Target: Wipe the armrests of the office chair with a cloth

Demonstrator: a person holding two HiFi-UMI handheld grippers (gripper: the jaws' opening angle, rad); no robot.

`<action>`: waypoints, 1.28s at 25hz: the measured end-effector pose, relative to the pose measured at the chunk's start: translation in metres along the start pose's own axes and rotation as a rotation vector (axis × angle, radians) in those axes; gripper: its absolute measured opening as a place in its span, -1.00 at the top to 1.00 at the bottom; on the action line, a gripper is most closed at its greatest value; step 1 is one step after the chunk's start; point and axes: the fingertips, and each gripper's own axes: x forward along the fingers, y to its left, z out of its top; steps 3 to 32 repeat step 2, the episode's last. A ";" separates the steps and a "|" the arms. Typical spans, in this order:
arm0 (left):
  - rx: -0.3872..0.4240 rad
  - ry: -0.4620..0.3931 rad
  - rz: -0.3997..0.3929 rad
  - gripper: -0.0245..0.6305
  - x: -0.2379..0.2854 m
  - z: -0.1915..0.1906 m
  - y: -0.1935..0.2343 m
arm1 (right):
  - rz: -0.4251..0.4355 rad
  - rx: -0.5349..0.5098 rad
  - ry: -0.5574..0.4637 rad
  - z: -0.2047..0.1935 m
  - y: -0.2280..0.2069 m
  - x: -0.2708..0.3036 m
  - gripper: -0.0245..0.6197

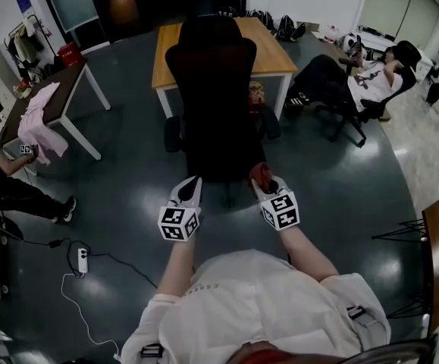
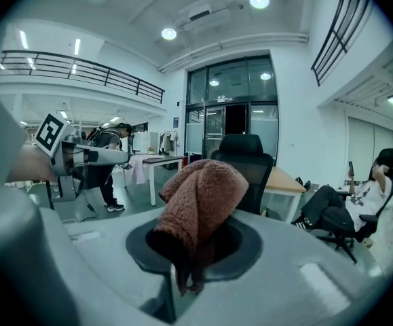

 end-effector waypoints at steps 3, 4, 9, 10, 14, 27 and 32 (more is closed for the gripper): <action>-0.004 0.009 0.005 0.87 0.004 -0.005 -0.001 | 0.007 0.007 0.003 -0.005 -0.003 0.000 0.78; -0.004 0.009 0.005 0.87 0.004 -0.005 -0.001 | 0.007 0.007 0.003 -0.005 -0.003 0.000 0.78; -0.004 0.009 0.005 0.87 0.004 -0.005 -0.001 | 0.007 0.007 0.003 -0.005 -0.003 0.000 0.78; -0.004 0.009 0.005 0.87 0.004 -0.005 -0.001 | 0.007 0.007 0.003 -0.005 -0.003 0.000 0.78; -0.004 0.009 0.005 0.87 0.004 -0.005 -0.001 | 0.007 0.007 0.003 -0.005 -0.003 0.000 0.78; -0.004 0.009 0.005 0.87 0.004 -0.005 -0.001 | 0.007 0.007 0.003 -0.005 -0.003 0.000 0.78; -0.004 0.009 0.005 0.87 0.004 -0.005 -0.001 | 0.007 0.007 0.003 -0.005 -0.003 0.000 0.78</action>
